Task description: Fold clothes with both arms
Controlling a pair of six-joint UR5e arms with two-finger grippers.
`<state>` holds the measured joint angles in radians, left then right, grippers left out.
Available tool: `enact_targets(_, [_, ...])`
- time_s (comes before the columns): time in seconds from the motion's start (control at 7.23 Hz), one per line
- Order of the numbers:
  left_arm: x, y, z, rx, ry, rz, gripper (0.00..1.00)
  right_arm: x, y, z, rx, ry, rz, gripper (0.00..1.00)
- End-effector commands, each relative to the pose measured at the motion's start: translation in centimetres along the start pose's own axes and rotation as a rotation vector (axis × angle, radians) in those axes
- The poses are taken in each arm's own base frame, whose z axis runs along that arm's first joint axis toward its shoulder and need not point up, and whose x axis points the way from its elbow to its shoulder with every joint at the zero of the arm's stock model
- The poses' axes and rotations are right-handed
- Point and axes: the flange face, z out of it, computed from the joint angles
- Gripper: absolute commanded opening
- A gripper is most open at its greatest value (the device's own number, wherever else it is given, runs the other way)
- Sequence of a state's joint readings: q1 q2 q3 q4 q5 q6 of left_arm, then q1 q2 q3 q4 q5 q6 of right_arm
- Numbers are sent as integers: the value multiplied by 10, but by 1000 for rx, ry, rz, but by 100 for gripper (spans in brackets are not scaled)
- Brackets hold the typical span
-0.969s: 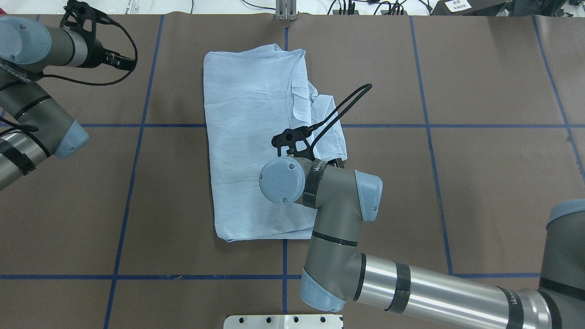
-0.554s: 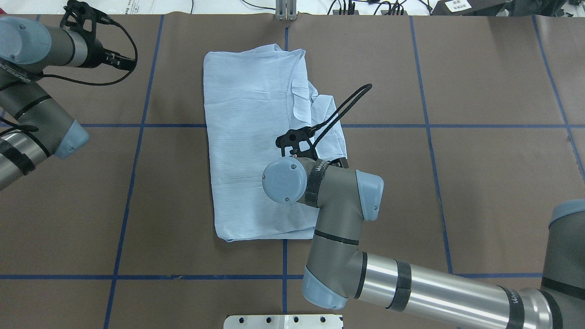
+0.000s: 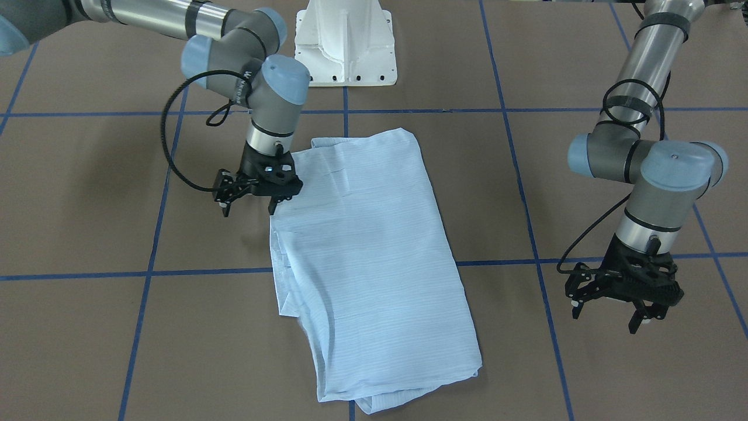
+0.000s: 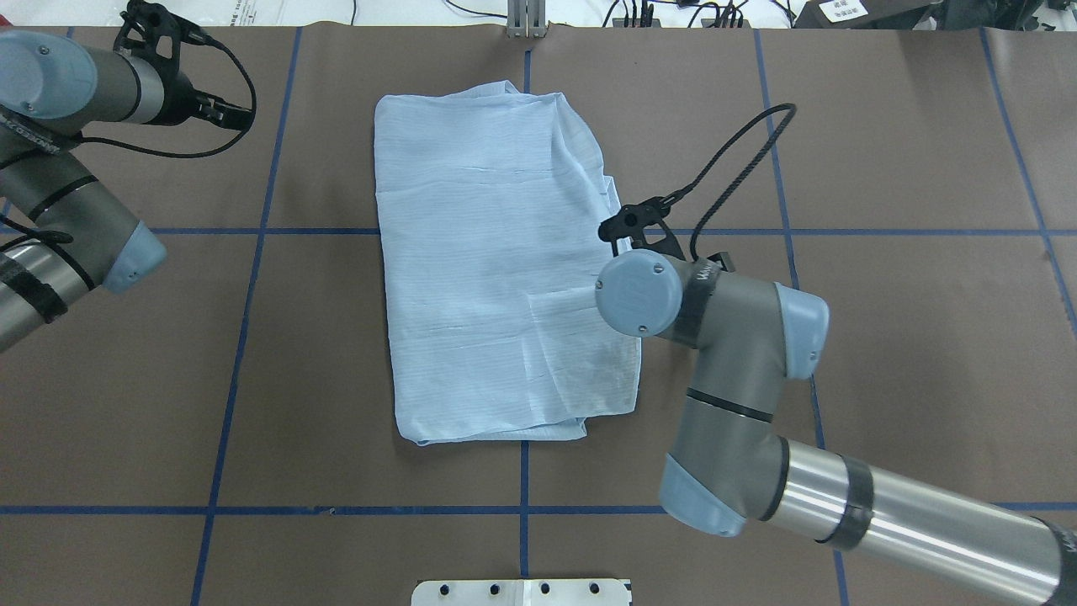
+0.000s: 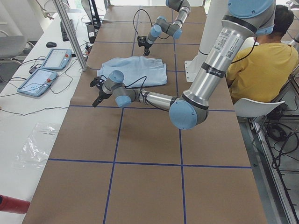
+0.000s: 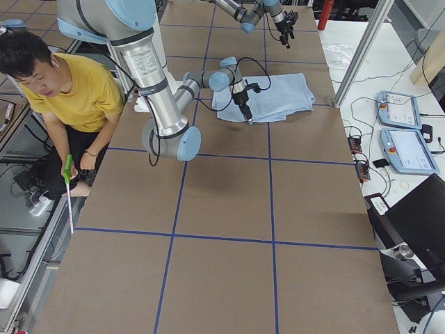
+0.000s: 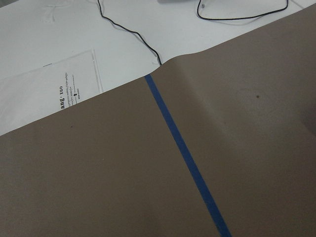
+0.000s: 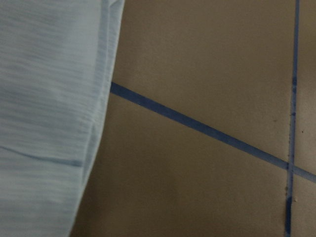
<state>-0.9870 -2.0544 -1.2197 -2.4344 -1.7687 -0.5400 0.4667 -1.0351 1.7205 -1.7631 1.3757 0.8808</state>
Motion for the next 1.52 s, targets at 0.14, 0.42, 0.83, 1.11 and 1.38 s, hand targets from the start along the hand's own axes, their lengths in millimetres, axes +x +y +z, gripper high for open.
enact_targets(0.14, [10, -6, -9, 5, 37, -4, 100, 39, 25, -28, -7, -122, 132, 100])
enact_targets(0.42, [53, 5, -62, -50, 243, -213, 100, 30, 15, -67, 46, -413, 343, 100])
enact_targets(0.83, [231, 88, -139, -183, 351, -437, 100, 41, 25, -89, 60, -549, 557, 100])
enact_targets(1.11, [329, 142, -160, -304, 266, -499, 100, 39, 27, -89, 64, -547, 555, 100])
enact_targets(1.38, [378, 168, -157, -363, 203, -448, 100, 37, 29, -87, 61, -544, 551, 100])
